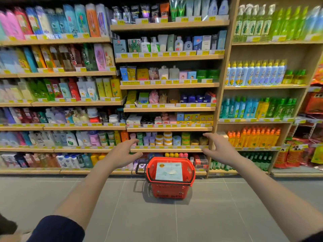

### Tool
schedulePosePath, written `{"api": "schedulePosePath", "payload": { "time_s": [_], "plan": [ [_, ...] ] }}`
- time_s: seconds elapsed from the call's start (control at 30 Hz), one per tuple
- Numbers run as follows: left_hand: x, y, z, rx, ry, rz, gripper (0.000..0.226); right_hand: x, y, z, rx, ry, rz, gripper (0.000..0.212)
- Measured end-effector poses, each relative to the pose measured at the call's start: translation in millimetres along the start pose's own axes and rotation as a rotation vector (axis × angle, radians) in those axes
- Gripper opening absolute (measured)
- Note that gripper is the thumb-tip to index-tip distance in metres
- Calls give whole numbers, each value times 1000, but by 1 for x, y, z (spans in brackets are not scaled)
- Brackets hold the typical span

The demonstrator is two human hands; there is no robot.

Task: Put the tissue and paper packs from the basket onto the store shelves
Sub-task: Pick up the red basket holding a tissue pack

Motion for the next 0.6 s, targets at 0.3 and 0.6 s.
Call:
{"api": "schedulePosePath", "payload": {
  "time_s": [0.3,0.6],
  "plan": [
    [-157,-59,-10,-27,-46,-56,64,-140,25,-53,29,-32,-35,63],
    [-304,-100,-26,-32,-140,-105,63,-254,54,-91,27,-12,-91,60]
  ]
}}
Point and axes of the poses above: each hand's wrist, its own x-axis away from the middle knuckle, its own z-axis out of the back of the hand, y = z × x, the point moved 2 cm from there along -x, towards the middle knuckle, and after that the axes turned 5 degrees about x, right-handed, at the moved point
